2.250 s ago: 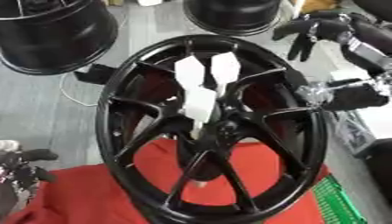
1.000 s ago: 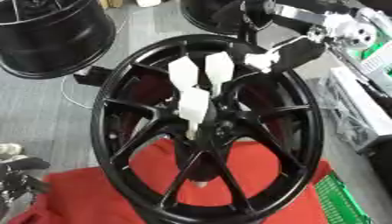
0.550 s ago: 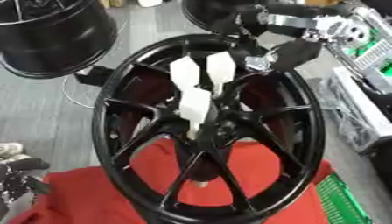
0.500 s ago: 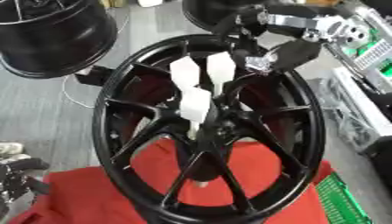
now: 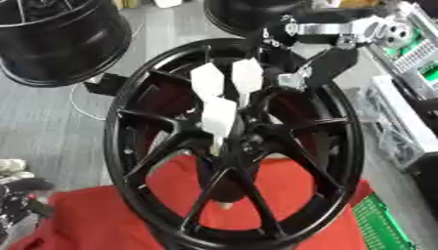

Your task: Pull the pin out of the wheel hub.

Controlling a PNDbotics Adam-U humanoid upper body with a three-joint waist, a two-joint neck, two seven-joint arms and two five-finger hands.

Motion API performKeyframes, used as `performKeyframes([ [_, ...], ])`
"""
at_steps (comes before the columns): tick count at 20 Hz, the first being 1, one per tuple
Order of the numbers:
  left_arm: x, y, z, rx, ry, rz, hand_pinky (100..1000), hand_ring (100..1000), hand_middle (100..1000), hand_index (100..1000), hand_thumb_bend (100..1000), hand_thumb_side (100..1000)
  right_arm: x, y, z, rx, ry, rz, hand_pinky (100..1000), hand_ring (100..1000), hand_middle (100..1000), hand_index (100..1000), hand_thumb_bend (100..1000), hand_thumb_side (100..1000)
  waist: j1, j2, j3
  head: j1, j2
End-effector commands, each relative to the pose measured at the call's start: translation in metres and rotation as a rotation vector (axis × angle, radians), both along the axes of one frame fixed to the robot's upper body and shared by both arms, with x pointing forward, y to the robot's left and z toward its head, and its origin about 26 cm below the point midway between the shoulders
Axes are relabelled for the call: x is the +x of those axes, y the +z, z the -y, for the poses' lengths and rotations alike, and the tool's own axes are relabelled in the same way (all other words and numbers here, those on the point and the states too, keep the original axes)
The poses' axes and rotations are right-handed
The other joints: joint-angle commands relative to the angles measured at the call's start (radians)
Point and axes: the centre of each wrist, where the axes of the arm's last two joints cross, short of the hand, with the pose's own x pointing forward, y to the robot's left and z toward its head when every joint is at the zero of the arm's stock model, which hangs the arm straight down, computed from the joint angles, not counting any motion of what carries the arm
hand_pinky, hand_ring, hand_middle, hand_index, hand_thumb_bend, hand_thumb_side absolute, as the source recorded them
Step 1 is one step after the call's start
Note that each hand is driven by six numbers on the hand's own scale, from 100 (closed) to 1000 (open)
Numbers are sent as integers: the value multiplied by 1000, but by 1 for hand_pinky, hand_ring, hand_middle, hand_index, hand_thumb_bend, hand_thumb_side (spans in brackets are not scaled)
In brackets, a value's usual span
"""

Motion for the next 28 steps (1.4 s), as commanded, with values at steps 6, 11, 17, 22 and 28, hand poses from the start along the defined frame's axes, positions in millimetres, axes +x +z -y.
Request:
performKeyframes([
  [6, 1, 6, 1, 4, -13, 22, 686, 520, 704, 807, 100, 976, 4, 10, 10, 25, -51, 68, 393, 501, 792, 923, 100, 430, -2, -11, 11, -7, -8],
  [11, 1, 6, 2, 5, -20, 24, 686, 520, 704, 807, 100, 976, 8, 9, 14, 52, -89, 110, 392, 501, 802, 928, 100, 355, -1, -8, 20, -12, -7],
  [17, 2, 7, 3, 7, -29, 29, 687, 519, 703, 807, 100, 977, 13, 5, 16, 67, -116, 132, 396, 503, 811, 932, 100, 376, -2, -4, 30, -20, -7],
  [22, 3, 8, 4, 7, -35, 33, 687, 519, 703, 807, 100, 976, 17, 0, 15, 46, -125, 126, 397, 502, 811, 933, 100, 412, -1, -1, 35, -23, -6],
  [28, 4, 9, 4, 5, -39, 36, 687, 519, 702, 807, 100, 976, 21, -6, 14, 2, -137, 115, 404, 501, 819, 939, 100, 496, 0, 1, 38, -23, -6],
])
